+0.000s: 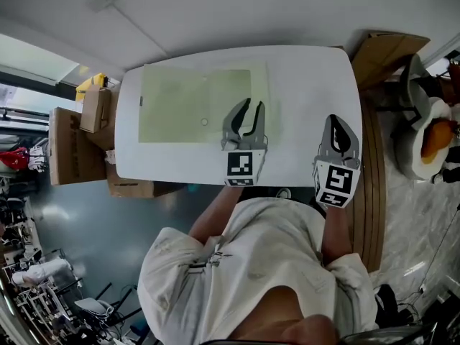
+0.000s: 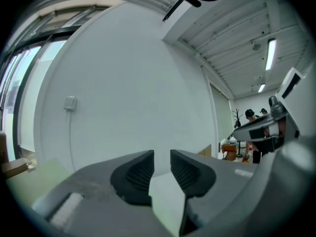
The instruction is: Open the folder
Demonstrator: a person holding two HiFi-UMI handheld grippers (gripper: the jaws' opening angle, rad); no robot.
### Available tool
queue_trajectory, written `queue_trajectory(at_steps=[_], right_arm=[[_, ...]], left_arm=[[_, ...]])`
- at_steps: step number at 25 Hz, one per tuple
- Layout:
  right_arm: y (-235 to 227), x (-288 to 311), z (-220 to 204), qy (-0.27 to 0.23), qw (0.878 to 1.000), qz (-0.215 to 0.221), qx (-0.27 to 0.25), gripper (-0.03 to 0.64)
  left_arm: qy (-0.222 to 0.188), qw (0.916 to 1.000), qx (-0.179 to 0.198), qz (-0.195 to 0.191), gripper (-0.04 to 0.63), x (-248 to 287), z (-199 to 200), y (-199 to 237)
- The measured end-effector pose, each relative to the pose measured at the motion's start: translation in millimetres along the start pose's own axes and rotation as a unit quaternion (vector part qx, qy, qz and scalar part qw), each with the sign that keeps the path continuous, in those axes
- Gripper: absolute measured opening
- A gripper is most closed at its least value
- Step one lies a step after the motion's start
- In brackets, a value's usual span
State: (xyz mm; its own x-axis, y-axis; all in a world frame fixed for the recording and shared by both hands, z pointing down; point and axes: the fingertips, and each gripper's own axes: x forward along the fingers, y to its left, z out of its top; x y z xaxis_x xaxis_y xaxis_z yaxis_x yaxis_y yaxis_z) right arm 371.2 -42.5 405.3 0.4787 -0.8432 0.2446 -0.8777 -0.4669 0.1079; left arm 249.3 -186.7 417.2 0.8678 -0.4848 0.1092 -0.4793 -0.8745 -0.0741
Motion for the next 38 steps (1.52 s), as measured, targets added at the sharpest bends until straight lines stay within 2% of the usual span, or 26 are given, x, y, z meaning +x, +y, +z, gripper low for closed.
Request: queue_trajectory(at_steps=[4, 6, 8, 10, 13, 15, 33, 38], right_arm=[[-9, -14, 29, -0.044, 0.999, -0.011, 0.003, 0.002], [-10, -19, 42, -0.067, 0.998, -0.015, 0.003, 0.002], [-9, -21, 51, -0.086, 0.996, -0.016, 0.004, 0.002], [-7, -23, 58, -0.099, 0.995, -0.015, 0.003, 0.002], [-3, -25, 65, -0.111, 0.994, -0.013, 0.002, 0.002], [-1, -25, 69, -0.116, 0.993, -0.012, 0.001, 0.002], [18, -23, 78, -0.122, 0.992, 0.008, -0.026, 0.001], [23, -24, 85, -0.121, 0.992, 0.032, 0.0, 0.0]], left_arm=[[-0.037, 0.9993, 0.0, -0.006, 0.11, -6, 33, -13], [-0.054, 0.9985, 0.001, -0.01, 0.089, -9, 46, -17], [-0.068, 0.9976, -0.01, -0.008, 0.083, -12, 58, -18], [-0.077, 0.9969, -0.016, -0.006, 0.048, -15, 67, -19], [-0.086, 0.9962, -0.006, -0.009, 0.021, -19, 74, -20], [-0.093, 0.9957, -0.004, -0.008, 0.0, -20, 78, -18], [-0.107, 0.9943, 0.002, 0.001, 0.0, -29, 83, -6], [-0.104, 0.9946, 0.006, 0.004, 0.0, -32, 83, -2]])
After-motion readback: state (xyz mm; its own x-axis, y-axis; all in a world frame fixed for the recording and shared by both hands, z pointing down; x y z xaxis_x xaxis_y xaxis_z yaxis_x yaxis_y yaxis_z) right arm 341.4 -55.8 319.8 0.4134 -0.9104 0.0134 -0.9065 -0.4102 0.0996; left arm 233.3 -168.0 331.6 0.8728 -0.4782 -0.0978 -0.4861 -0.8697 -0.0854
